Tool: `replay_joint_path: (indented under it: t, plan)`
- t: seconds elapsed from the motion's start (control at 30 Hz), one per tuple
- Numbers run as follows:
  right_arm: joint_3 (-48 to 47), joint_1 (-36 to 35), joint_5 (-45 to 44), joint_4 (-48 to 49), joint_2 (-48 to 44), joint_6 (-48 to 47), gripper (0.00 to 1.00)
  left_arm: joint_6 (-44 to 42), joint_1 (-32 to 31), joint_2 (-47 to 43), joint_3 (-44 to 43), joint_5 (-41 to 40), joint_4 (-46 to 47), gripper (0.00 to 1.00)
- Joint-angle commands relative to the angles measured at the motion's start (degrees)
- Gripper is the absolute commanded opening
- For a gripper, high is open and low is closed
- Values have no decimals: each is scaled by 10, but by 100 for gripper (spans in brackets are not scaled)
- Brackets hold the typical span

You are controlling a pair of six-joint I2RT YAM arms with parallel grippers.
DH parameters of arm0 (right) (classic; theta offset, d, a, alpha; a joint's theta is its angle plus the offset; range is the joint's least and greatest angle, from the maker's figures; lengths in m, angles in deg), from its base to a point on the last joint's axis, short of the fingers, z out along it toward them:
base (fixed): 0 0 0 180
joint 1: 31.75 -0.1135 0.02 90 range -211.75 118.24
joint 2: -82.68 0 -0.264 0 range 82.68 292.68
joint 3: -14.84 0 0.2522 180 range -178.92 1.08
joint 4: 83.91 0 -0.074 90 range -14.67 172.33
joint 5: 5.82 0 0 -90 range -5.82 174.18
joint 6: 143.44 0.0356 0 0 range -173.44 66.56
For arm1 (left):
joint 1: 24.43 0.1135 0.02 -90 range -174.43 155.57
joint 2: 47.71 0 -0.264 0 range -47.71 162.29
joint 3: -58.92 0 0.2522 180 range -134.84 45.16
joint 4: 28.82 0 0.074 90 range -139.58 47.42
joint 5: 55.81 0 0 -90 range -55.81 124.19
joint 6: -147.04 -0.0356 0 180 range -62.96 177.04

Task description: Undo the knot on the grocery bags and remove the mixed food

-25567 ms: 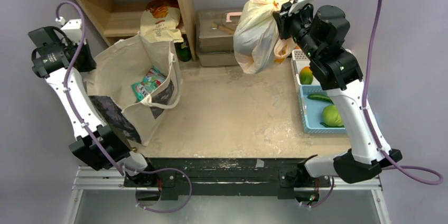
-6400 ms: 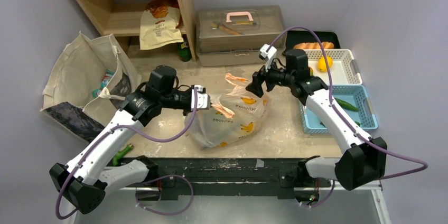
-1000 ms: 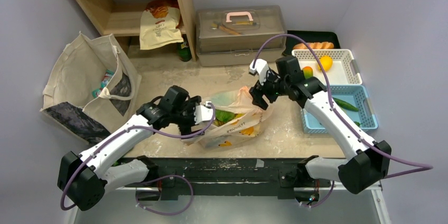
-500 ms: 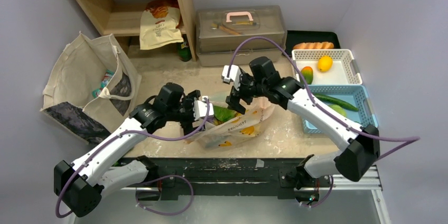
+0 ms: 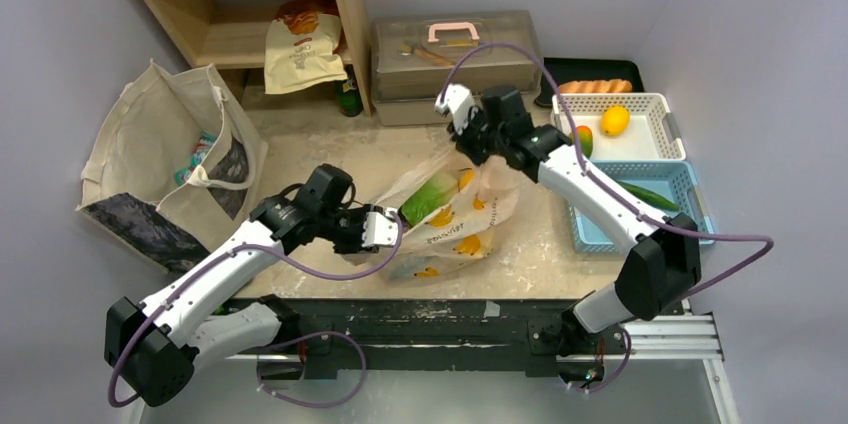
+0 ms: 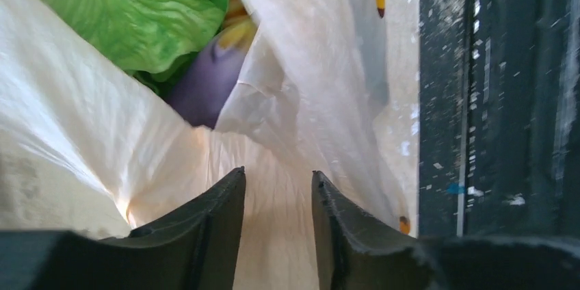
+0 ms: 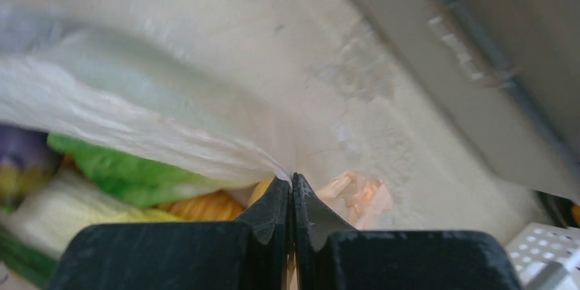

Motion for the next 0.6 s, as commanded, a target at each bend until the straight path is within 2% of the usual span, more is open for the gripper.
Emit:
replay_joint_path:
  t: [0.0,0.17,0.27,0.37,0.47,0.5,0.57]
  plan:
    - [-120,45,-22,69,-11,122,0,-69,-1,20,-25,-23,-11,33]
    - [-124,62,-14,105,-60,167,0,-81,9,10,-41,-24,-53,29]
    - [-74,70,-8,101,-93,165,0,-101,12,-14,-13,-34,-54,28]
    - [17,73,22,99,-122,141,0,-102,13,-14,7,-37,-52,27]
    - [63,73,22,38,-104,89,0,-70,12,0,0,-9,-61,28]
    - [59,75,18,6,-93,76,6,-52,12,2,-5,4,-58,31]
    - [40,76,23,-30,-90,54,43,-5,7,5,-15,35,-48,43]
